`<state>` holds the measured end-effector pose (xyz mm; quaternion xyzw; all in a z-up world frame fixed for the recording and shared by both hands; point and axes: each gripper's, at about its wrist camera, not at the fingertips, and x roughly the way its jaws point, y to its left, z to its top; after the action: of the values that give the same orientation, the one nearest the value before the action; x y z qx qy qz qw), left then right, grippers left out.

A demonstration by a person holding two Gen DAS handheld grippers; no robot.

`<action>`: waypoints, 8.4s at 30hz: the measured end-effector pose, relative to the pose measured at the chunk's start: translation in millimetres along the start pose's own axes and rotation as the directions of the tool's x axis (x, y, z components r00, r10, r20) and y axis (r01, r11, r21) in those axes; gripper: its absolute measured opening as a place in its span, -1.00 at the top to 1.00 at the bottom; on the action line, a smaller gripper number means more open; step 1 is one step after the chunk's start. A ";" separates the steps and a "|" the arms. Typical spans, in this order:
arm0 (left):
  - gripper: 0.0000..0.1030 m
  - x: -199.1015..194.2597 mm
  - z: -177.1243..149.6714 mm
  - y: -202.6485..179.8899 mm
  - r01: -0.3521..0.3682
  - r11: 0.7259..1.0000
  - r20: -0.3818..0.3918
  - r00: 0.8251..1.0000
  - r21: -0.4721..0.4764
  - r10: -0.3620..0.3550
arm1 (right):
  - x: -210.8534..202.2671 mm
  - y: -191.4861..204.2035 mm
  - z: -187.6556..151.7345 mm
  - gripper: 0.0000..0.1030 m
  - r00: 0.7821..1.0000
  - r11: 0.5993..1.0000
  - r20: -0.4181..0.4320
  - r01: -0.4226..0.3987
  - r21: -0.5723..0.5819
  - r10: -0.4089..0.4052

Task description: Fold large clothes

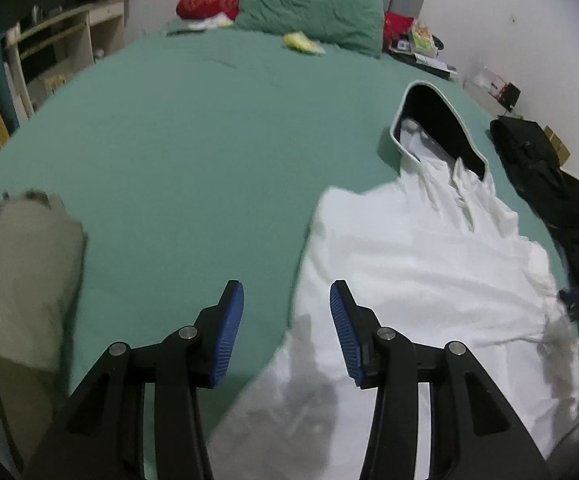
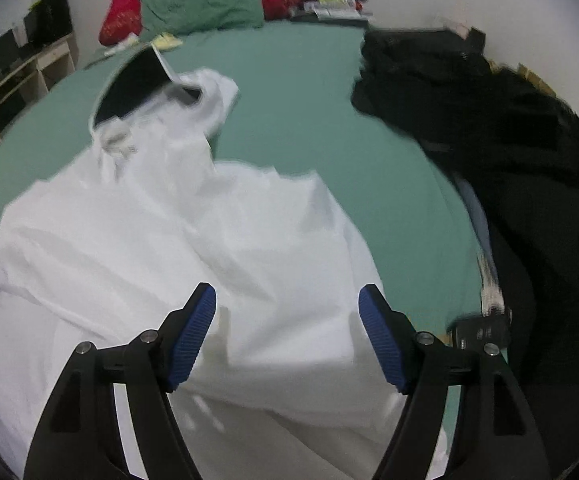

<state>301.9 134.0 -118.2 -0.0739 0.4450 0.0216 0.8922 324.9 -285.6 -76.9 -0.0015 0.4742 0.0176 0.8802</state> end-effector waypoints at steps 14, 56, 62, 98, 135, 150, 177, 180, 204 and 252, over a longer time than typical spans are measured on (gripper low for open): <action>0.07 50.4 28.2 40.2 -0.022 0.985 -0.106 0.994 -0.171 0.004 | 114.9 150.7 202.1 -0.05 0.994 0.924 0.111 0.032 -0.382 0.011; 0.07 60.5 41.3 11.3 0.057 0.993 -0.081 0.995 -0.106 -0.066 | 140.4 -17.6 244.1 -0.89 0.893 0.900 -0.163 -0.433 -0.053 0.420; 0.07 69.9 37.9 12.3 0.060 0.993 -0.115 0.991 -0.097 -0.071 | 186.4 4.6 229.8 -0.90 0.786 0.808 -0.246 -0.589 -0.018 0.567; 0.07 48.0 31.9 25.6 0.067 0.995 -0.091 0.993 -0.076 -0.073 | 78.7 207.9 122.4 0.81 0.992 0.123 -0.017 -0.002 -0.992 -0.121; 0.07 19.1 13.9 6.3 0.149 0.989 -0.067 0.986 -0.024 -0.150 | 35.9 208.8 55.9 -0.07 0.892 0.880 -0.012 -0.447 -0.160 0.452; 0.07 27.2 4.6 -20.9 0.178 0.984 -0.089 0.980 0.018 -0.176 | -21.9 209.4 11.8 0.19 0.942 0.877 0.055 -0.286 -0.386 0.331; 0.07 -36.1 -86.8 -1.0 0.121 0.986 -0.028 0.992 -0.116 -0.125 | -56.3 63.4 -64.2 -0.46 0.966 0.952 -0.003 -0.256 -0.170 0.260; 0.07 -50.6 -112.4 9.5 0.024 0.995 -0.020 0.999 -0.099 -0.026 | -74.0 30.4 -79.5 -0.46 0.972 0.967 0.011 -0.233 -0.101 0.235; -0.15 -71.2 -177.5 48.8 -0.065 0.997 -0.190 0.979 0.042 0.072 | -72.6 -118.6 -153.5 -0.46 0.903 0.918 -0.204 -0.340 0.204 0.379; 0.91 -218.9 -181.7 46.2 0.057 0.998 0.042 0.997 0.036 -0.058 | -110.4 -91.9 -168.0 0.93 0.941 0.958 -0.210 -0.282 -0.051 0.266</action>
<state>21.3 158.2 -56.6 -0.0706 0.4236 -0.0102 0.9030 127.0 -384.0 -78.4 0.0274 0.5553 0.1589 0.8159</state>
